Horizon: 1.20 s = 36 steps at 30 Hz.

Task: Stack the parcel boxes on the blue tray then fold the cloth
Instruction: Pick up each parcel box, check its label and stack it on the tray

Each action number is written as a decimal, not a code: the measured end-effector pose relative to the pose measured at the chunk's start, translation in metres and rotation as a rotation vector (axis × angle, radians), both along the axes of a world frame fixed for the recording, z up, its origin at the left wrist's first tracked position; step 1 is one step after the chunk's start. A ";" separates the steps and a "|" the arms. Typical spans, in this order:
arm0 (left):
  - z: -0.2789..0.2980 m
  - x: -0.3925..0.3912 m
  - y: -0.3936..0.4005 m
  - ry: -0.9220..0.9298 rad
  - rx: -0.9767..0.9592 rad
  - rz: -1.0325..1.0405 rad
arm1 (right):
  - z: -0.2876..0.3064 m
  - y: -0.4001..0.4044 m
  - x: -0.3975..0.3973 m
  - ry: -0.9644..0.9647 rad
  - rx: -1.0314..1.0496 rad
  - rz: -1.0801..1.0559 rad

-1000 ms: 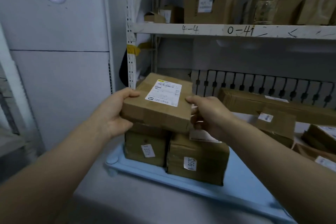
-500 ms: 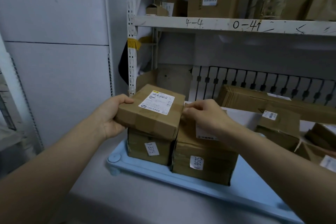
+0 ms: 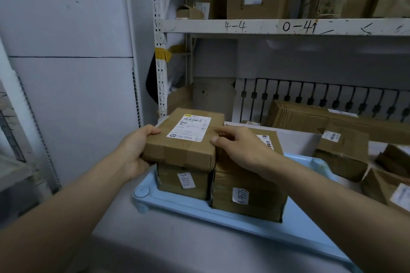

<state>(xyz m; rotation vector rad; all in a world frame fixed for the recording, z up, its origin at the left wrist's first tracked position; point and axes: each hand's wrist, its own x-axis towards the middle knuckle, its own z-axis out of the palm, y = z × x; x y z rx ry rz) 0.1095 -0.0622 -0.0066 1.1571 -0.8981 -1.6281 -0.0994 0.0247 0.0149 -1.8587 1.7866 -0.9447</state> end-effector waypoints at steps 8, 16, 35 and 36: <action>0.013 -0.014 0.024 -0.341 -0.441 0.420 | -0.006 0.014 -0.014 -0.073 -0.167 -0.066; 0.039 -0.103 0.112 -0.522 -1.068 0.176 | -0.028 0.086 -0.067 -0.132 -0.420 -0.287; -0.034 -0.342 0.205 -0.482 -0.255 -0.629 | -0.095 0.254 -0.234 -0.332 -0.168 -0.779; -0.034 -0.346 0.205 -0.473 -0.206 -0.627 | -0.099 0.251 -0.238 -0.393 -0.136 -0.791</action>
